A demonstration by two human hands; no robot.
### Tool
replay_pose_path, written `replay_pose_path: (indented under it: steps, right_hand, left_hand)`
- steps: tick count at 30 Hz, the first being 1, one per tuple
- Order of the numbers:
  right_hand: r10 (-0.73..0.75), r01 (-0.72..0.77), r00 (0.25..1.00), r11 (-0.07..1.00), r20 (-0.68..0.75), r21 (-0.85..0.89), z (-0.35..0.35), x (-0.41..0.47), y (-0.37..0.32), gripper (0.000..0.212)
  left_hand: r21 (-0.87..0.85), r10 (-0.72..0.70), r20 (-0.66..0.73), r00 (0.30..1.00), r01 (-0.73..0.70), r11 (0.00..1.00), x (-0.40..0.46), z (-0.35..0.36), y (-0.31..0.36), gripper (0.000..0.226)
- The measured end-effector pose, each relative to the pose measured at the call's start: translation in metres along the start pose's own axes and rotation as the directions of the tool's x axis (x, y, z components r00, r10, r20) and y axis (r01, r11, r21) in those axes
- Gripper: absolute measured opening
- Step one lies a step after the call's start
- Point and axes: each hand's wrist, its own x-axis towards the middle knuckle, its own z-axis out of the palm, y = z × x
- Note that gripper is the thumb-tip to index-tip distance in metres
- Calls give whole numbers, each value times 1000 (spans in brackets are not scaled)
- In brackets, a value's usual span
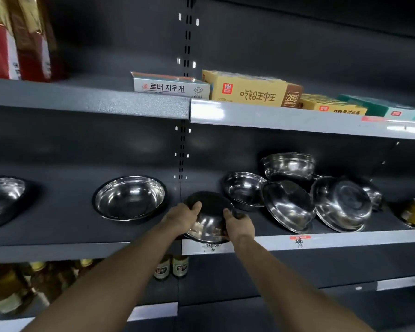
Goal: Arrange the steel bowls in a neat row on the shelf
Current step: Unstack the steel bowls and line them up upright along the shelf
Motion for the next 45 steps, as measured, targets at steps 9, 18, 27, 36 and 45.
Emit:
replay_pose_path:
  steps: [9, 18, 27, 36, 45]
  right_hand:
    - [-151, 151, 988, 988, 0, 4, 6, -13, -44, 52]
    - [-331, 334, 943, 933, -39, 137, 6, -29, -56, 52]
    - [-128, 212, 970, 866, -209, 453, 6, -30, -50, 21]
    - [-111, 162, 977, 941, -183, 297, -2, -37, -47, 33]
    - [43, 13, 989, 925, -139, 379, -7, -40, -47, 17]
  left_hand:
    - [-137, -13, -200, 980, -15, 990, 0, -52, -5, 66]
    - [-494, 9, -232, 973, -126, 860, 6, -63, -6, 55]
    - [-810, -71, -124, 990, -59, 584, 12, -68, -7, 62]
    - [-607, 22, -161, 987, -117, 786, 13, -55, -24, 35]
    - [-340, 165, -127, 978, -199, 919, 16, -62, -38, 51]
